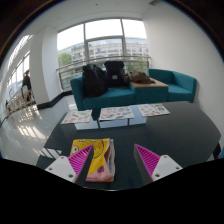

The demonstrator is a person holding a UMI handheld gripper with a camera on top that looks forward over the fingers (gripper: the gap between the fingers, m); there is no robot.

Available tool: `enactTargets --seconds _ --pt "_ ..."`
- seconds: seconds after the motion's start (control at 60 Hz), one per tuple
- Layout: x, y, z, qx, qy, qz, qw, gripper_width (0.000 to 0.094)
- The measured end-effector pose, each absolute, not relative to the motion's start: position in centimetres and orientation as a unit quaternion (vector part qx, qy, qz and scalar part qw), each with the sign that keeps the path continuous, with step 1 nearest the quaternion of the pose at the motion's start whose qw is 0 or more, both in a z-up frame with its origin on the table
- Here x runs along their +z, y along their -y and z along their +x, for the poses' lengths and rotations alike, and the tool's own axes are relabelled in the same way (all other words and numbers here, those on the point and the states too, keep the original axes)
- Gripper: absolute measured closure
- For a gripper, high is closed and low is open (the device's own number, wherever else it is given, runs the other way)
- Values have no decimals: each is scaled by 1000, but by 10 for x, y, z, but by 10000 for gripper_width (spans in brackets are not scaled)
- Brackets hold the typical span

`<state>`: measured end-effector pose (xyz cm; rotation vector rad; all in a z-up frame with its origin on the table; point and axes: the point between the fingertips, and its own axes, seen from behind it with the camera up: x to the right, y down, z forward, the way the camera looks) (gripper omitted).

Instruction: Fold towel

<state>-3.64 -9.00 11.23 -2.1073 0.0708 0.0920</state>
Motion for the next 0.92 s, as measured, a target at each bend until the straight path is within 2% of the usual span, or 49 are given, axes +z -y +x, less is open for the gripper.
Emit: enactTargets --seconds 0.183,0.45,0.717,0.917 --pt "159 150 -47 50 1 -857 514 118" --pt "190 229 -53 47 30 -843 535 116" --pt "226 263 -39 33 39 -825 563 121" --pt "236 272 -37 34 38 -818 573 119"
